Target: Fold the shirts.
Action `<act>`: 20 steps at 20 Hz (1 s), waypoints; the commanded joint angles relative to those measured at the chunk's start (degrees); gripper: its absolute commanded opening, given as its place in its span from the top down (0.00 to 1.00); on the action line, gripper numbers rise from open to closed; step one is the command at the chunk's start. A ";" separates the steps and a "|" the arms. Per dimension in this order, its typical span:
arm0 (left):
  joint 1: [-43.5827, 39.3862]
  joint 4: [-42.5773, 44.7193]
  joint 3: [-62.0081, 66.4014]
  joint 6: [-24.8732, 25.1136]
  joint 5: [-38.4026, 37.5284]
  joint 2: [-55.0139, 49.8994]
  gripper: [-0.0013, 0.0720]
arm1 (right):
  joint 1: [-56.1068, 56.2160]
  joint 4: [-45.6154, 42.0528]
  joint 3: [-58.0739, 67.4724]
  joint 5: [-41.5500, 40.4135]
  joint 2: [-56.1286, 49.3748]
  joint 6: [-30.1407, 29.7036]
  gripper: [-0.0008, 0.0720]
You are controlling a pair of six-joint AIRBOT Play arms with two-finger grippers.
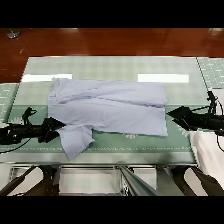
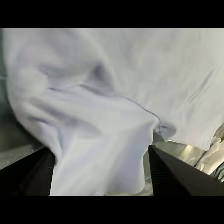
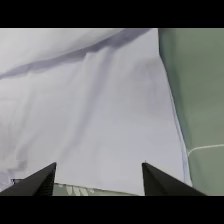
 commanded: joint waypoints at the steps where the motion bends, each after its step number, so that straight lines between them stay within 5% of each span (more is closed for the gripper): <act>1: -2.93 -2.73 -1.55 3.39 4.85 0.09 0.02 | -3.87 -5.01 0.94 -0.59 0.17 3.39 0.14; 2: -3.13 -2.73 -1.55 3.10 5.51 0.09 0.11 | -6.19 -10.25 1.25 1.88 0.17 5.81 0.14; 3: -3.10 -2.73 -1.55 3.10 5.46 0.09 0.60 | -7.56 -16.72 1.05 4.81 0.17 7.85 0.14; 4: -3.10 -2.78 -1.53 3.63 5.09 0.11 0.94 | -7.85 -22.80 0.31 7.39 0.20 10.69 0.14; 8: -3.10 -2.73 -0.92 4.59 3.74 0.11 0.95 | -4.63 -21.11 -5.95 8.35 0.17 11.37 0.14; 19: -3.10 -2.75 -0.83 4.59 3.34 0.11 0.95 | 10.78 -6.51 -3.61 -8.48 -13.57 10.91 0.14; 20: -3.10 -2.75 -0.72 4.59 3.26 0.11 0.95 | 11.91 -5.55 -2.62 -8.70 -14.71 9.88 0.20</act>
